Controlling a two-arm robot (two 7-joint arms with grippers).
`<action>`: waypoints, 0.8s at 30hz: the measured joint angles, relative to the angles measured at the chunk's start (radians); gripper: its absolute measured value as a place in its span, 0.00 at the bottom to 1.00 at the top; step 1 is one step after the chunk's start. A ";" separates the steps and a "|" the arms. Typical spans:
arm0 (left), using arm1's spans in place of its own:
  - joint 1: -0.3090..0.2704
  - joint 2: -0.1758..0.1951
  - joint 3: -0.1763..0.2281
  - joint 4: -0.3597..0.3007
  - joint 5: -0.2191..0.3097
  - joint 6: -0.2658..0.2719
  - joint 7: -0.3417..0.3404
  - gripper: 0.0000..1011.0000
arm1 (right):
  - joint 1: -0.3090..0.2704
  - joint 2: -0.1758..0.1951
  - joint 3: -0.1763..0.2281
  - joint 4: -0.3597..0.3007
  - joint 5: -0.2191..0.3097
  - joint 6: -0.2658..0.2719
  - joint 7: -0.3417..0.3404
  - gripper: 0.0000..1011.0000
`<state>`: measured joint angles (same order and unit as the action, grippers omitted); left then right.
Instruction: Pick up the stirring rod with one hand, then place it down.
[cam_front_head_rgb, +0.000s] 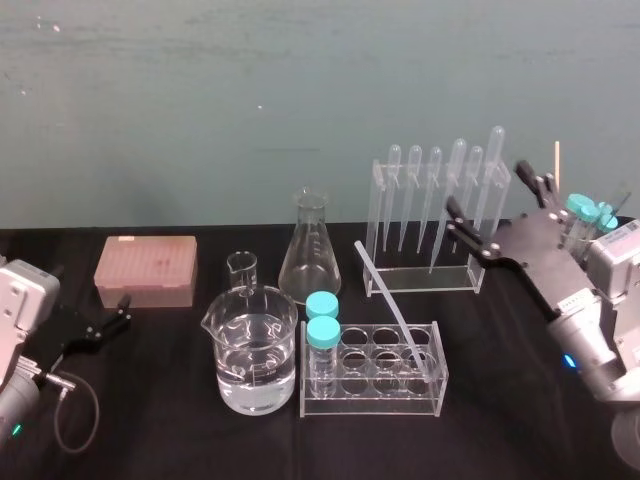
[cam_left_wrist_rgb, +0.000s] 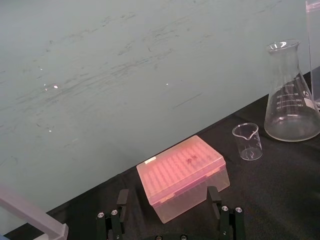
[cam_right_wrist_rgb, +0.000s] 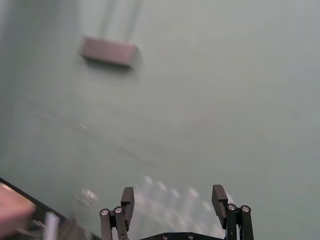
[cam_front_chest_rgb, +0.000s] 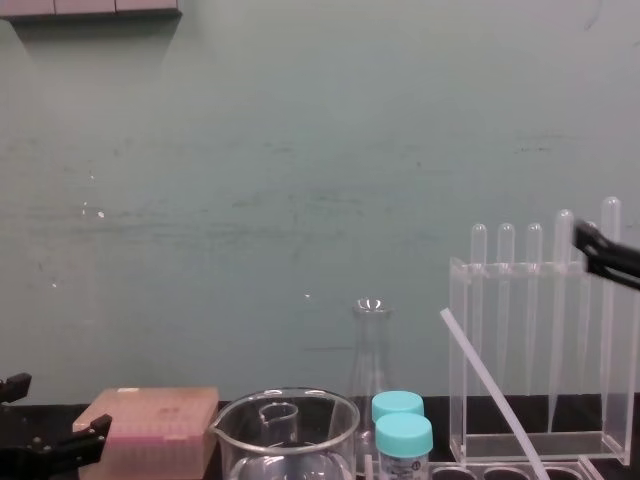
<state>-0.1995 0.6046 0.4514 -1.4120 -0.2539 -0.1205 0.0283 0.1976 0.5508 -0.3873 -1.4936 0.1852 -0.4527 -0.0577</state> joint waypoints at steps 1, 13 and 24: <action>0.000 0.000 0.000 0.000 0.000 0.000 0.000 0.99 | 0.007 -0.003 -0.007 -0.010 -0.001 -0.026 0.024 0.99; 0.000 0.000 0.000 0.000 0.000 0.000 0.000 0.99 | 0.068 -0.024 -0.076 -0.006 0.161 0.058 0.270 0.99; 0.000 0.000 0.000 0.000 0.000 0.000 0.000 0.99 | 0.139 -0.071 -0.107 0.095 0.192 0.184 0.381 0.99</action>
<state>-0.1995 0.6047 0.4514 -1.4120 -0.2539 -0.1205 0.0283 0.3368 0.4801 -0.4945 -1.3988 0.3769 -0.2689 0.3237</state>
